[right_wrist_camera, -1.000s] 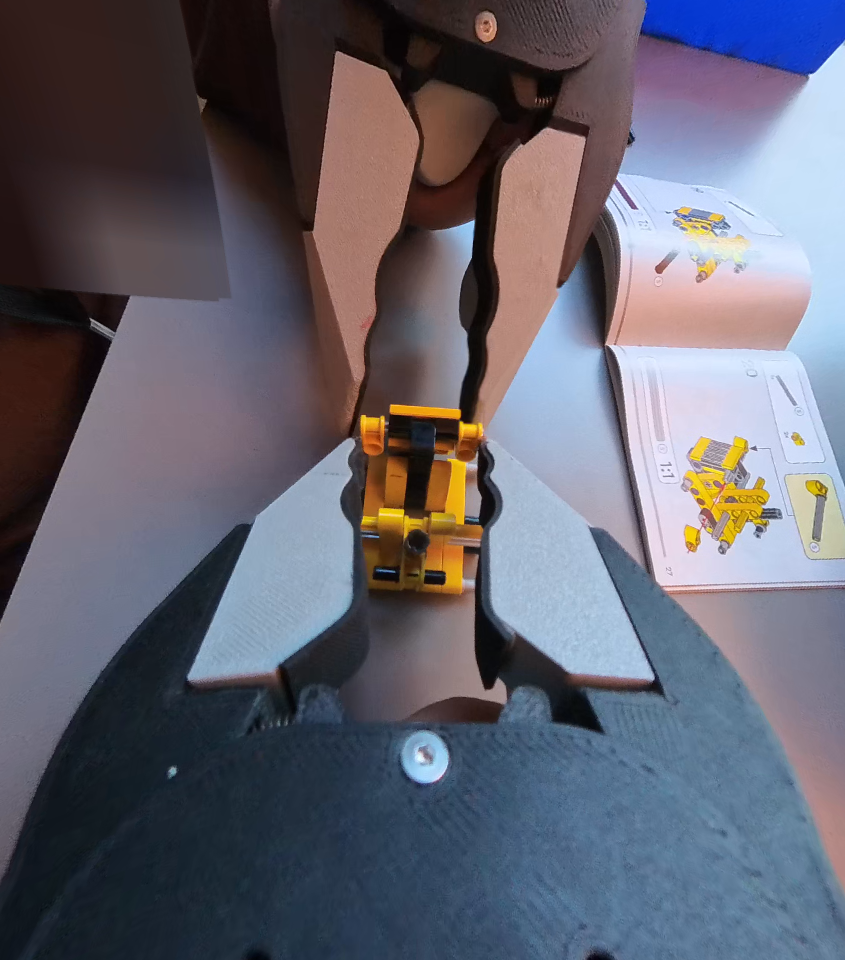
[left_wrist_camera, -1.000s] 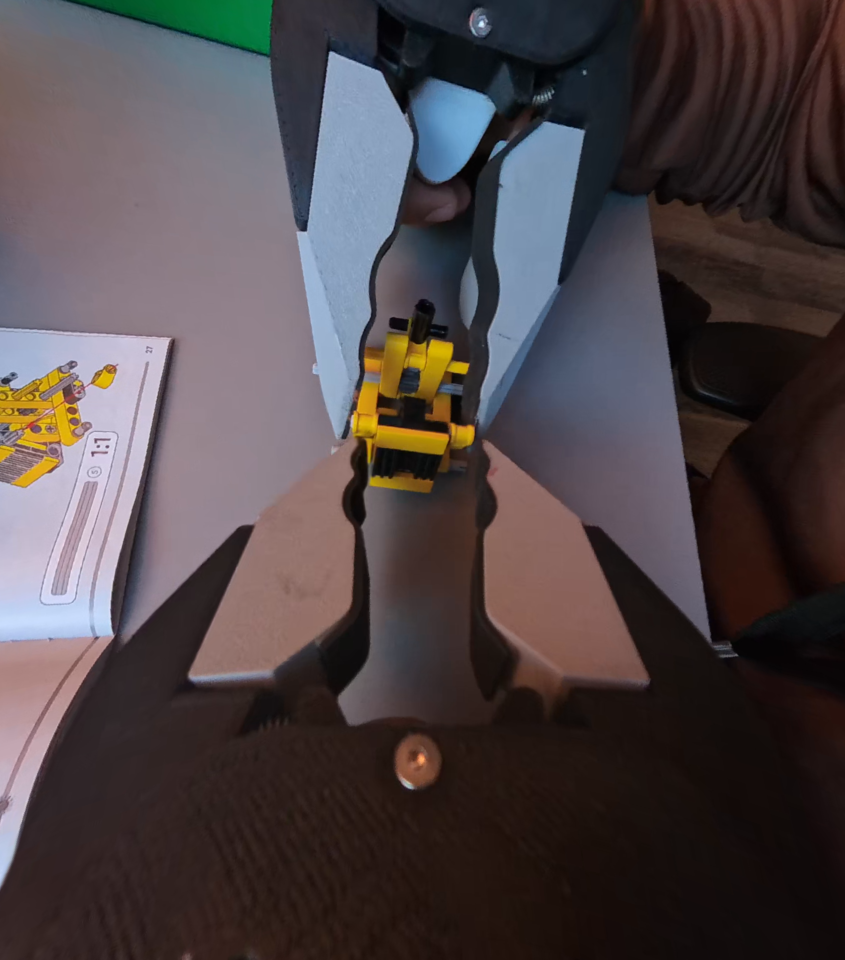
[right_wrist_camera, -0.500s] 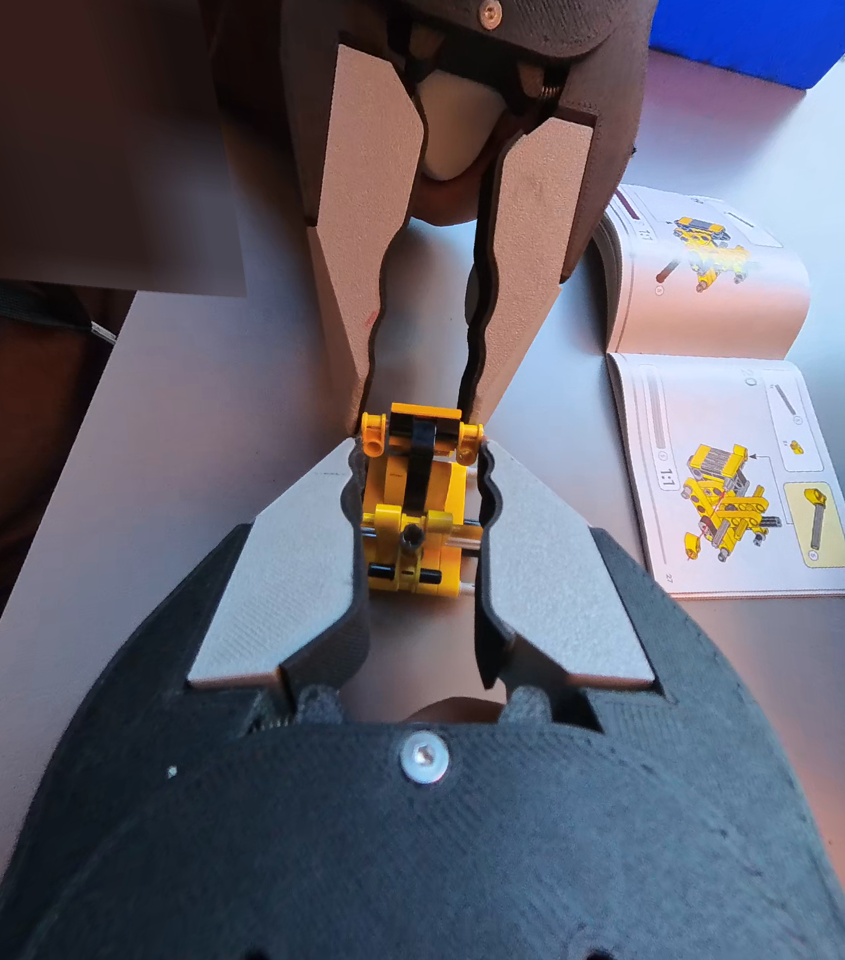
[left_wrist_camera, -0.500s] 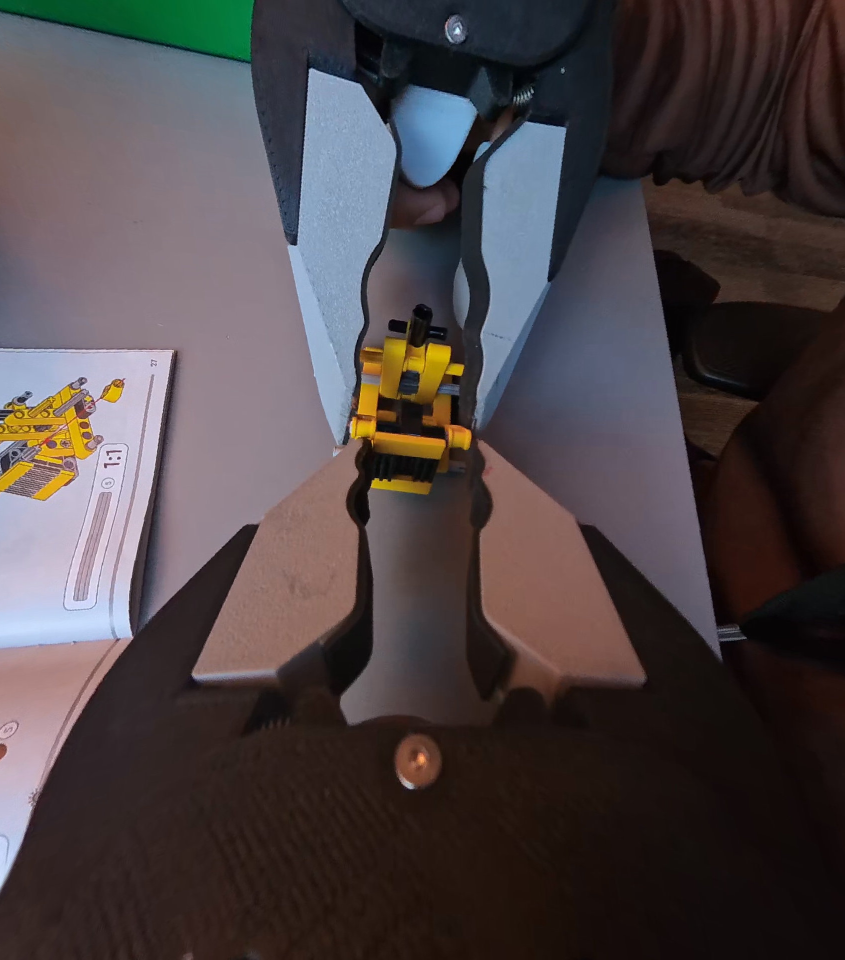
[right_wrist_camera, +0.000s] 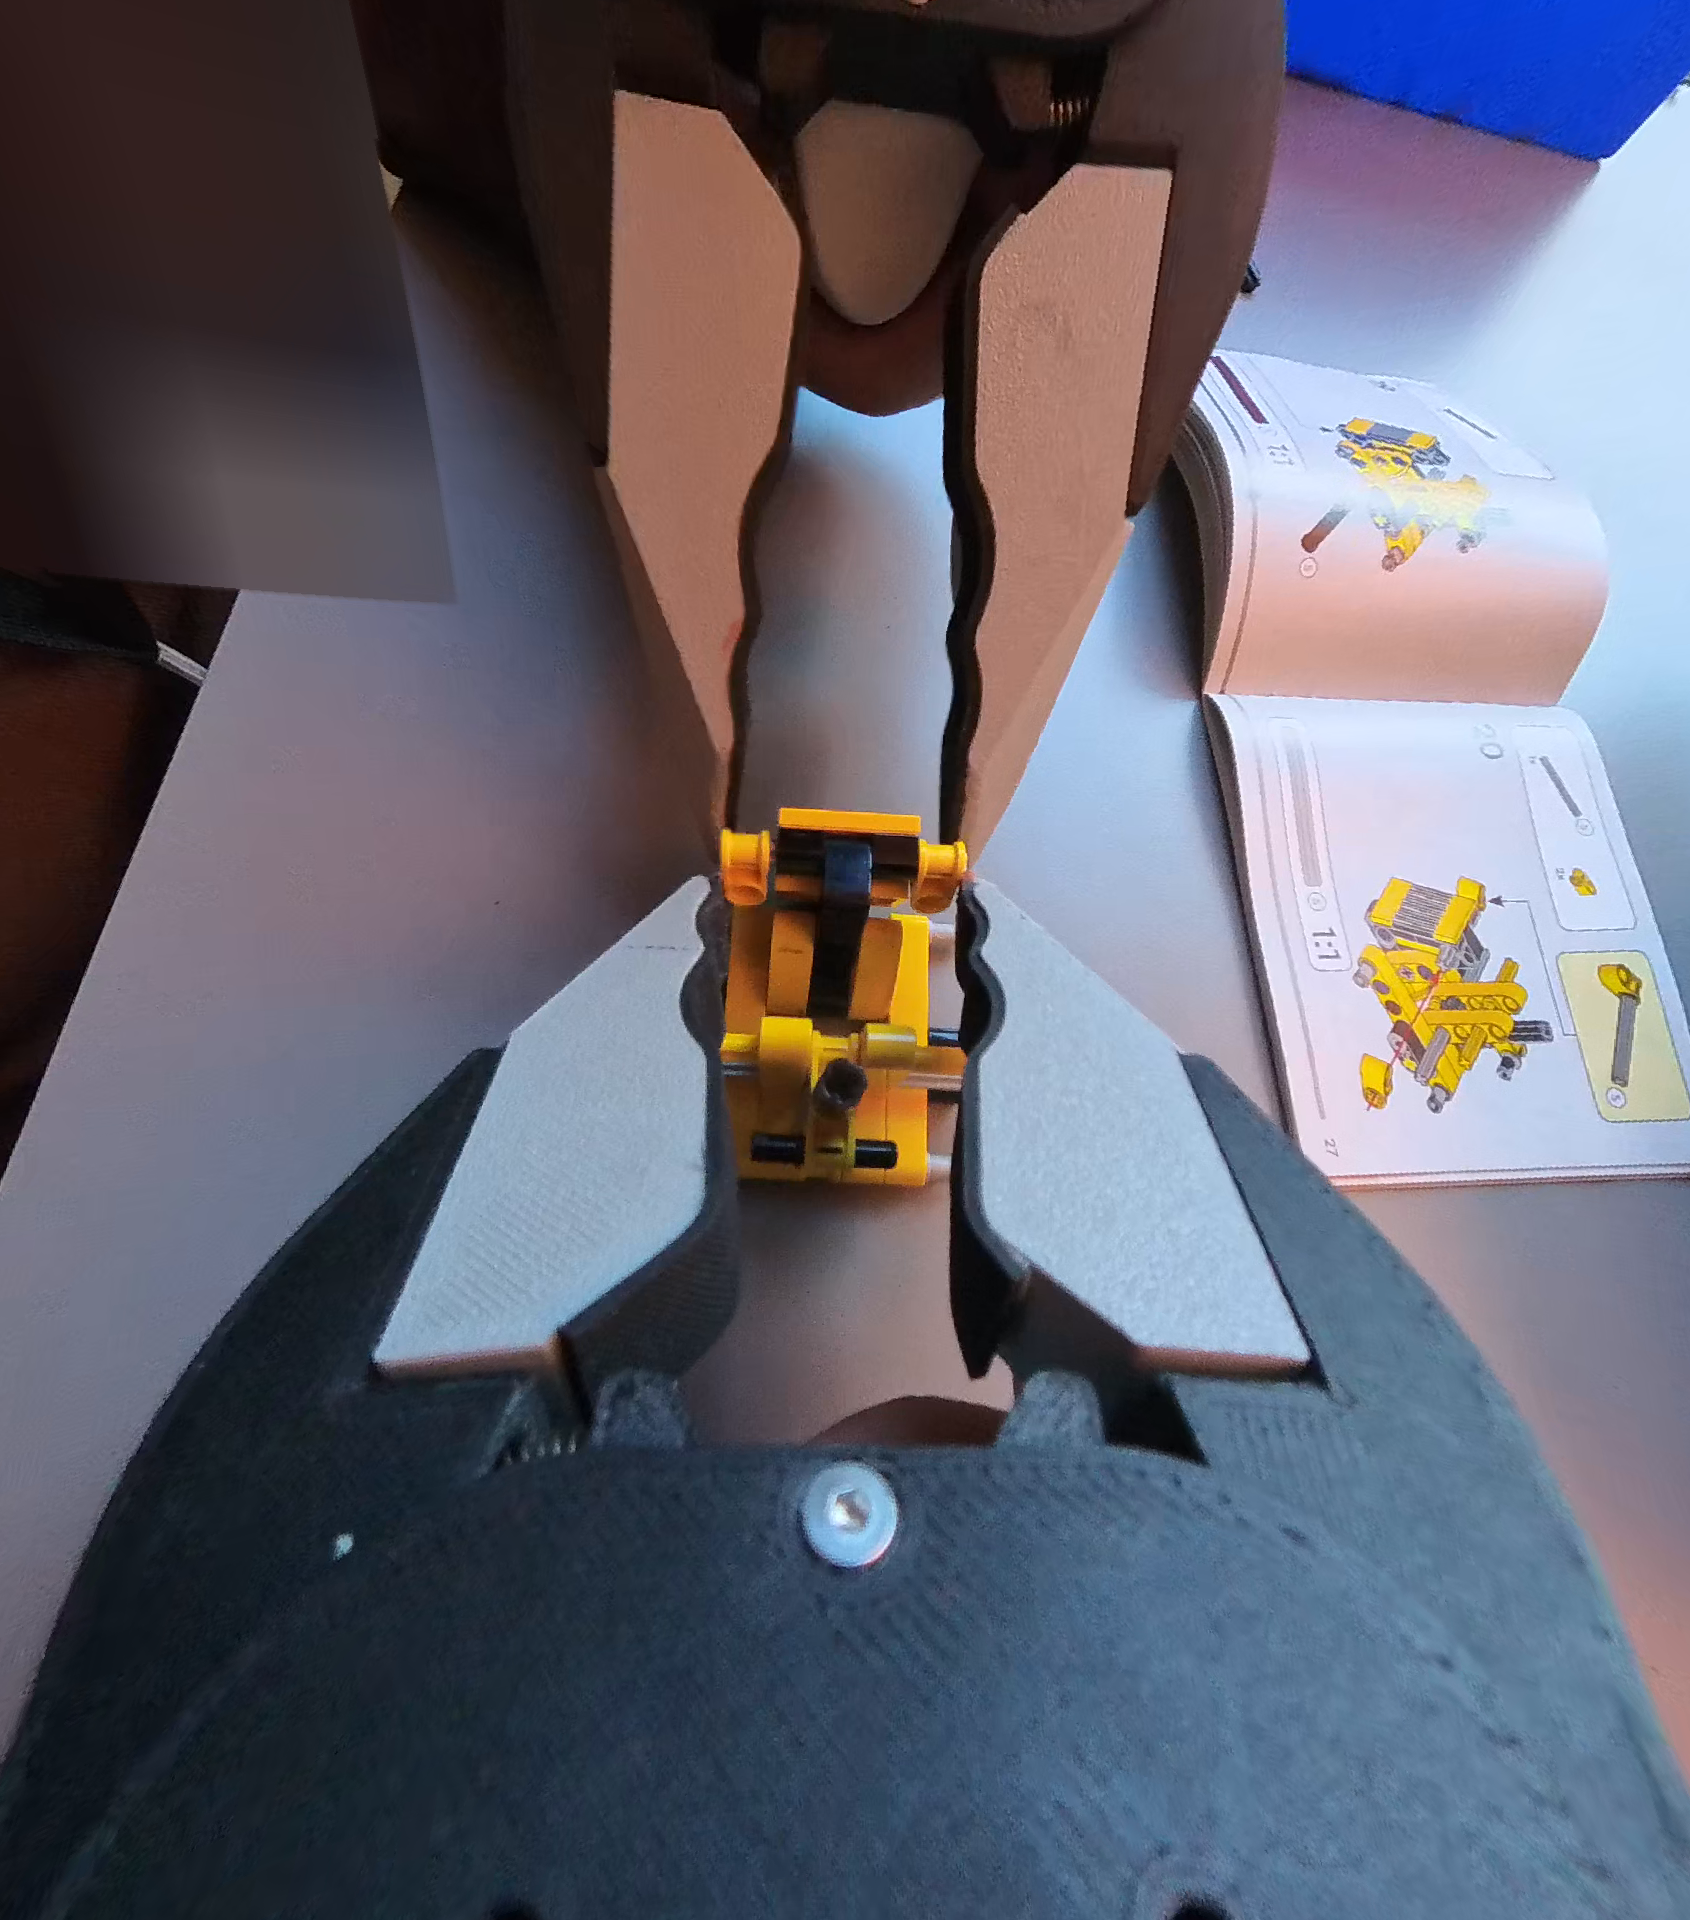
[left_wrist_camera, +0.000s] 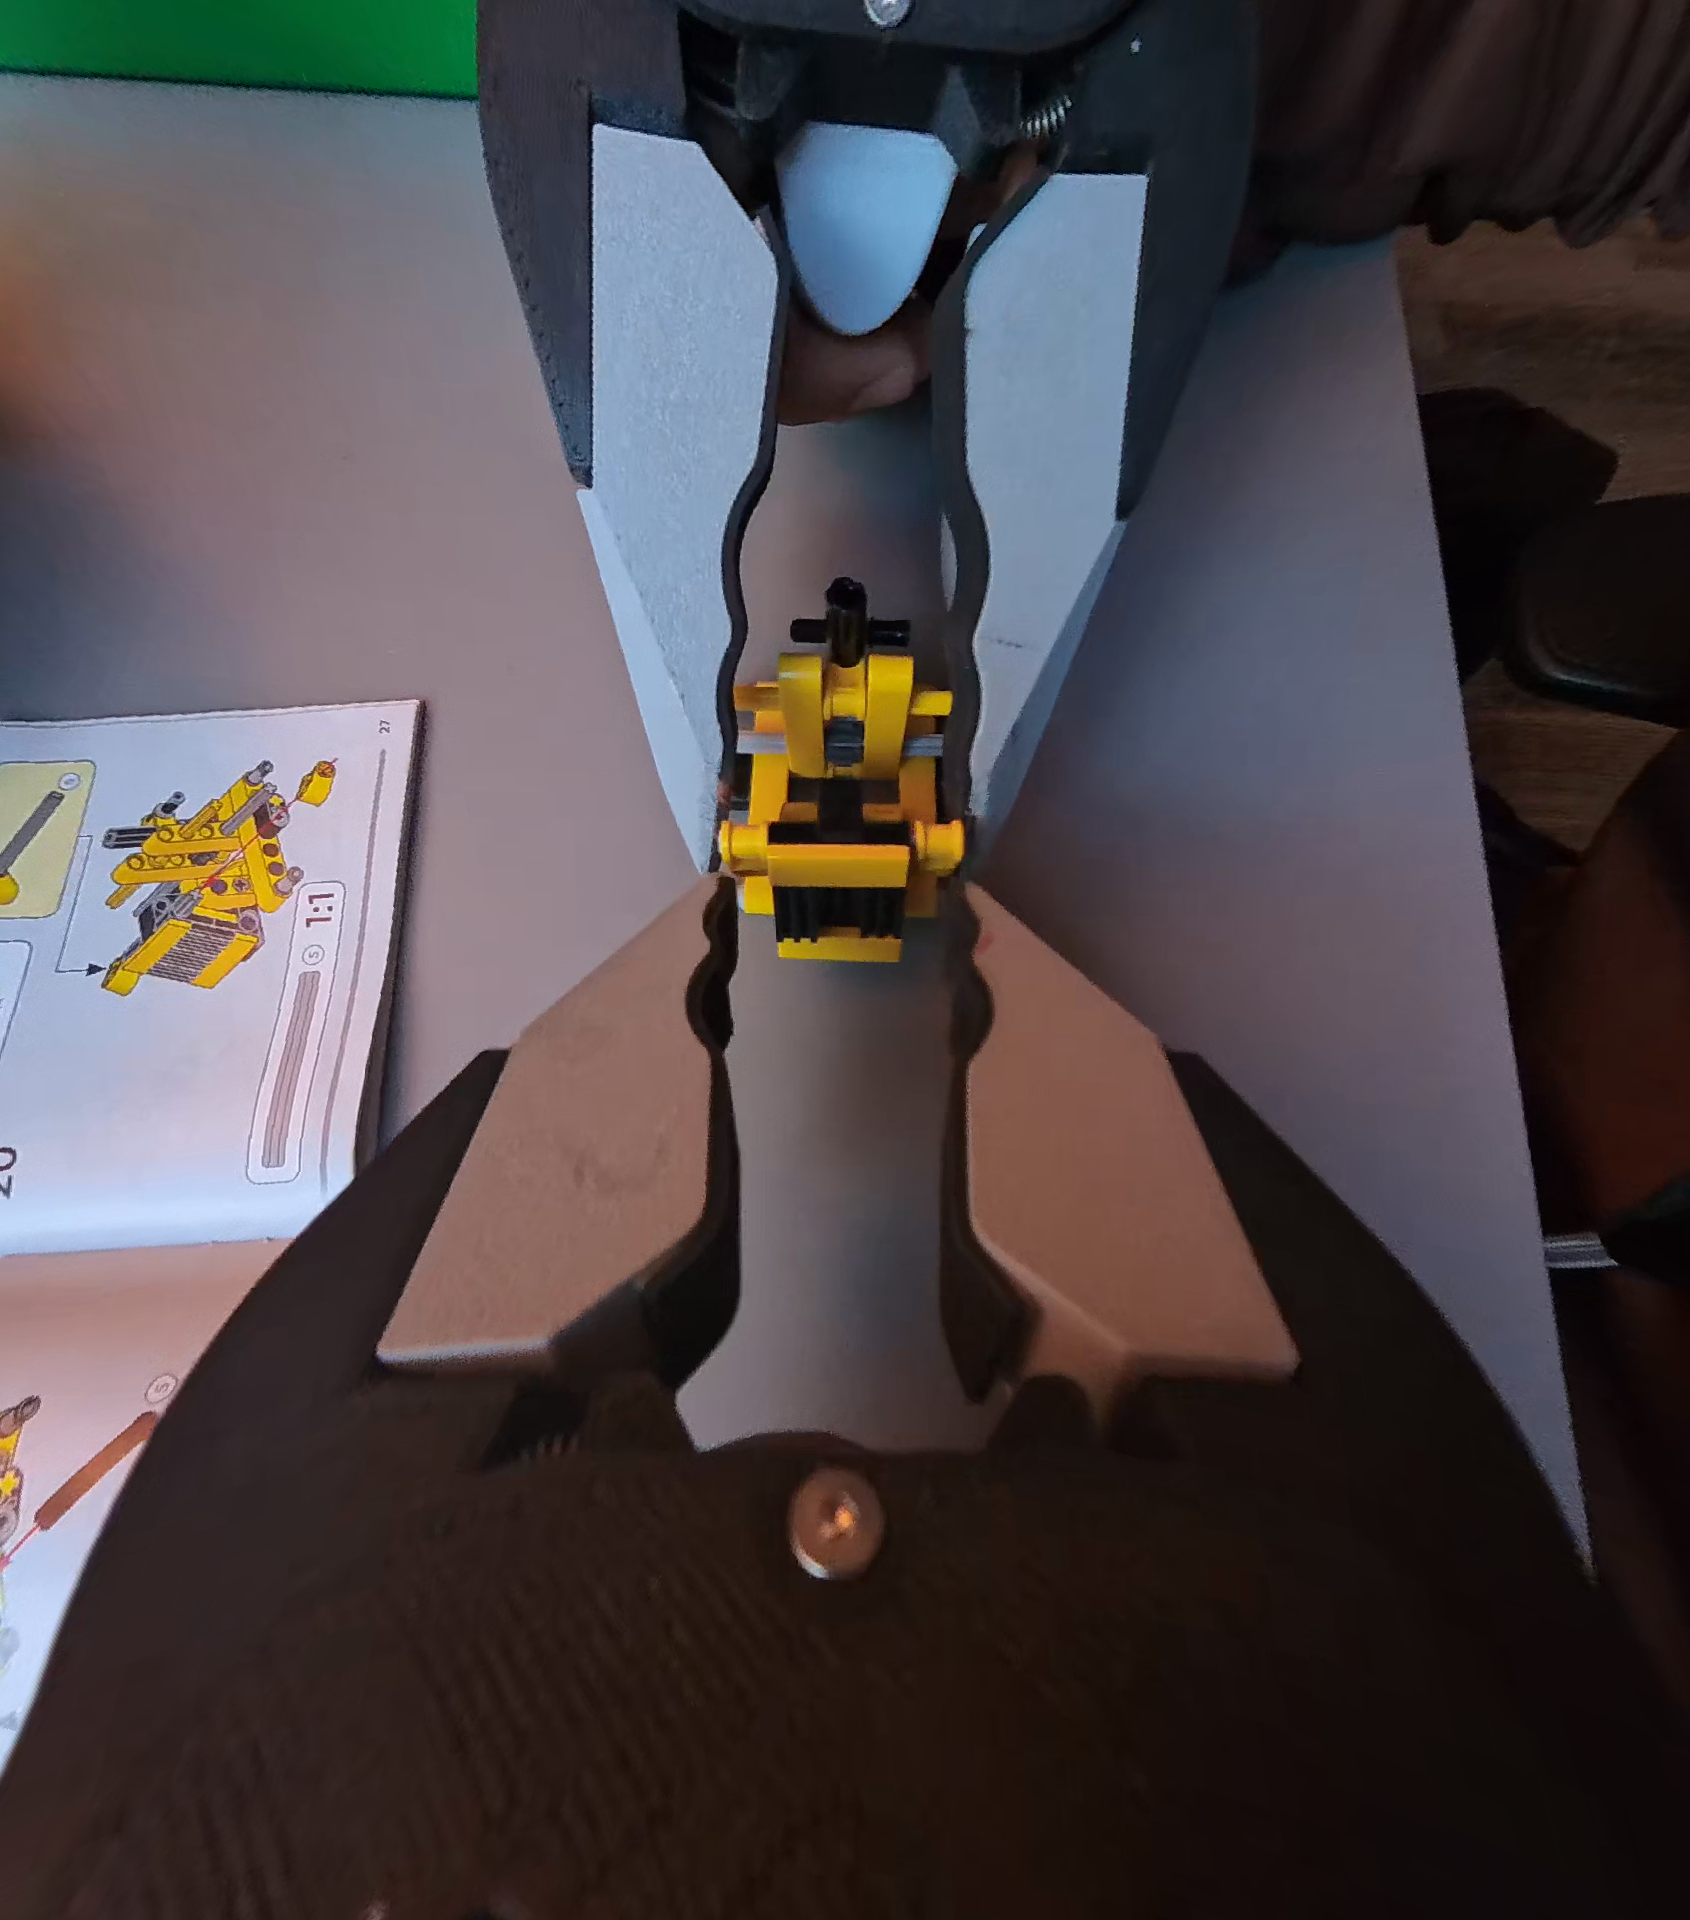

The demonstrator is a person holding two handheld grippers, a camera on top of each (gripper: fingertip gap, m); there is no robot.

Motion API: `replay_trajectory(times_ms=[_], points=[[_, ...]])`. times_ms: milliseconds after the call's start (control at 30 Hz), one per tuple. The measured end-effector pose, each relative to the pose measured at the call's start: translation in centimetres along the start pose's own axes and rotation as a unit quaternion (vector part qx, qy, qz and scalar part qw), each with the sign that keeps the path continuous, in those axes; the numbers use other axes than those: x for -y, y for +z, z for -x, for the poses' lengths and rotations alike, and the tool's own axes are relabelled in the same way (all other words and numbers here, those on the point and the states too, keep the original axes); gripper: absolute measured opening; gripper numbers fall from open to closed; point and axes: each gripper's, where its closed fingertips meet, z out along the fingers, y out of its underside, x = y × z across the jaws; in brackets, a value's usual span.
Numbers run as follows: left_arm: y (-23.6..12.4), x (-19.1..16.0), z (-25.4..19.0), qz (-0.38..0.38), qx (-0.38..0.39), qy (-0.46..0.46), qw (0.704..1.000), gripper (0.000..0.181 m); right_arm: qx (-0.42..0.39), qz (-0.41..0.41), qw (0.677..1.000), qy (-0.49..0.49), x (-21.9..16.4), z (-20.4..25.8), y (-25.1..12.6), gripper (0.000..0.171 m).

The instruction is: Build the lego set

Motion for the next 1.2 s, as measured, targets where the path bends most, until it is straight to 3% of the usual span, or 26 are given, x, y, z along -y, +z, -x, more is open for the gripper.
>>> replay_trajectory(times_ms=[33, 100, 200, 867, 900, 1000, 1200], points=[[-0.05, 0.04, 0.10, 0.000, 0.005, 0.000, 1.000, 0.039, -0.002, 0.000, 1.000, 0.000, 0.01, -0.04, -0.03, 0.041], [-0.20, 0.10, 0.97, 0.001, 0.037, 0.001, 0.999, 0.058, 0.001, -0.001, 1.000, 0.001, 0.01, 0.02, -0.03, 0.040], [-0.19, 0.30, 0.26, -0.003, 0.022, 0.016, 1.000, 0.039, 0.002, 0.000, 1.000, 0.001, 0.03, 0.04, 0.03, 0.040], [-0.03, 0.35, 0.21, 0.014, 0.053, 0.053, 0.997, 0.038, -0.007, 0.011, 1.000, -0.010, -0.05, -0.04, 0.06, 0.040], [-0.08, 0.25, 0.36, 0.019, 0.060, 0.064, 0.996, 0.030, -0.003, 0.012, 1.000, -0.013, -0.01, 0.13, 0.07, 0.040], [-0.06, 0.25, 0.38, 0.026, 0.068, 0.074, 0.995, 0.030, -0.006, 0.019, 1.000, -0.020, -0.04, 0.12, 0.05, 0.039], [0.03, 0.36, 0.06, 0.010, 0.037, 0.040, 0.998, 0.045, 0.001, 0.013, 1.000, 0.000, -0.14, -0.02, -0.01, 0.039]])
